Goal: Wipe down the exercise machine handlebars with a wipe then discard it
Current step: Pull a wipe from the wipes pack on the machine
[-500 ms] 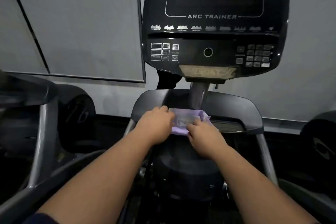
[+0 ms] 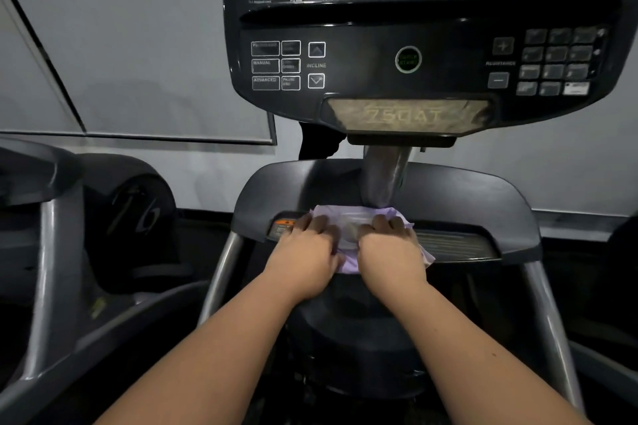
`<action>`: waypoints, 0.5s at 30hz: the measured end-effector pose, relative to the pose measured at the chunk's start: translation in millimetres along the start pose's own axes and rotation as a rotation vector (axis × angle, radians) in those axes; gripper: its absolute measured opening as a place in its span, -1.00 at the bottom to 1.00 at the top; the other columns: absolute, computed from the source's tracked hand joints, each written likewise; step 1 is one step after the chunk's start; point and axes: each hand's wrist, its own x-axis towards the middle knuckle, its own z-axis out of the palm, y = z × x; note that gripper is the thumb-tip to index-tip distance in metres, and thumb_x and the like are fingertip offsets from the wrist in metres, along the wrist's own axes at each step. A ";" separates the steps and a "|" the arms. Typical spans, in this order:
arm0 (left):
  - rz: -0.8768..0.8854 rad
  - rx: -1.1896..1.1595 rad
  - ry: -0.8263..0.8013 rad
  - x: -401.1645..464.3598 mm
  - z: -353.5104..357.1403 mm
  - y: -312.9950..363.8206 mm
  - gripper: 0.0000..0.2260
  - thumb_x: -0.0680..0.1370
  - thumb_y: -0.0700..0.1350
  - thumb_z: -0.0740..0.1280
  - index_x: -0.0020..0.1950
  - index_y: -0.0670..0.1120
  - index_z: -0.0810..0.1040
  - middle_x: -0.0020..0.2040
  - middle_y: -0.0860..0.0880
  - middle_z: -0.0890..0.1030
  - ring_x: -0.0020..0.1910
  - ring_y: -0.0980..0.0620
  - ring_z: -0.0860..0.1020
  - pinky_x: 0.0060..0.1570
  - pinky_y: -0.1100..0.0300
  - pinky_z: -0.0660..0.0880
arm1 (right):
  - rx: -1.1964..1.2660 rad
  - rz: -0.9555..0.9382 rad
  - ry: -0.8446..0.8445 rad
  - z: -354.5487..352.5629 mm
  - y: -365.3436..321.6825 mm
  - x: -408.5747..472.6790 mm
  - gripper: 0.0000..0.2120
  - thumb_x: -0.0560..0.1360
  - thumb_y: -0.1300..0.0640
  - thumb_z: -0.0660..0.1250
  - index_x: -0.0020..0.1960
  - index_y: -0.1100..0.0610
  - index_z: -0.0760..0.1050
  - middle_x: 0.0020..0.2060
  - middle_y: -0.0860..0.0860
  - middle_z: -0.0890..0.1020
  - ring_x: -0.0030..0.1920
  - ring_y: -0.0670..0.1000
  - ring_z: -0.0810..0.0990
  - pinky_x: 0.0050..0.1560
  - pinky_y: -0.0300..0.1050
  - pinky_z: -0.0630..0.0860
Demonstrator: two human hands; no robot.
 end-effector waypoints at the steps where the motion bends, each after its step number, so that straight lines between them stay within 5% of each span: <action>1: -0.005 -0.015 0.017 0.0 -0.5 0.4 -0.49 0.57 0.11 0.28 0.49 -0.03 0.35 0.49 -0.08 0.38 0.49 -0.15 0.28 0.40 -0.07 0.34 | 0.004 0.001 -0.009 0.4 -1.1 1.3 -0.62 0.48 0.13 0.35 0.30 0.07 0.51 0.28 0.15 0.46 0.34 0.25 0.40 0.29 0.10 0.42; 6: 0.025 -0.143 0.119 0.0 -4.9 11.0 -0.26 0.53 -0.03 0.32 0.64 -0.02 0.04 0.60 -0.04 0.25 0.55 -0.09 0.24 0.47 0.03 0.21 | 0.052 0.003 0.033 2.8 -4.1 0.8 -0.72 0.52 0.11 0.32 0.22 0.07 0.55 0.24 0.15 0.53 0.31 0.24 0.46 0.26 0.09 0.48; 9: 0.052 -0.155 0.102 3.2 -6.7 17.7 -0.31 0.52 0.00 0.35 0.61 0.00 0.16 0.55 -0.02 0.33 0.46 -0.11 0.37 0.39 -0.01 0.36 | 0.082 -0.013 0.104 -2.3 -2.7 -4.2 -0.70 0.48 0.10 0.38 0.21 0.07 0.58 0.12 0.13 0.60 0.20 0.20 0.55 0.21 0.04 0.49; 12: 0.044 -0.119 0.091 1.7 -4.3 19.8 -0.43 0.56 -0.01 0.31 0.56 0.01 0.26 0.48 -0.01 0.41 0.32 -0.13 0.49 0.25 -0.04 0.46 | 0.122 0.001 0.213 -5.0 0.1 -9.8 -0.63 0.08 0.15 0.64 -0.13 0.12 0.68 -0.30 0.12 0.63 -0.24 0.18 0.65 -0.14 0.02 0.62; 15: 0.030 -0.074 0.038 -2.3 -4.8 18.1 -0.45 0.58 -0.01 0.31 0.56 0.00 0.25 0.53 -0.04 0.34 0.33 -0.14 0.48 0.28 -0.06 0.46 | 0.300 0.031 0.405 -6.8 3.7 -16.6 -0.85 0.30 0.19 0.51 -0.16 0.16 0.59 -0.27 0.13 0.62 -0.25 0.19 0.59 -0.23 0.03 0.56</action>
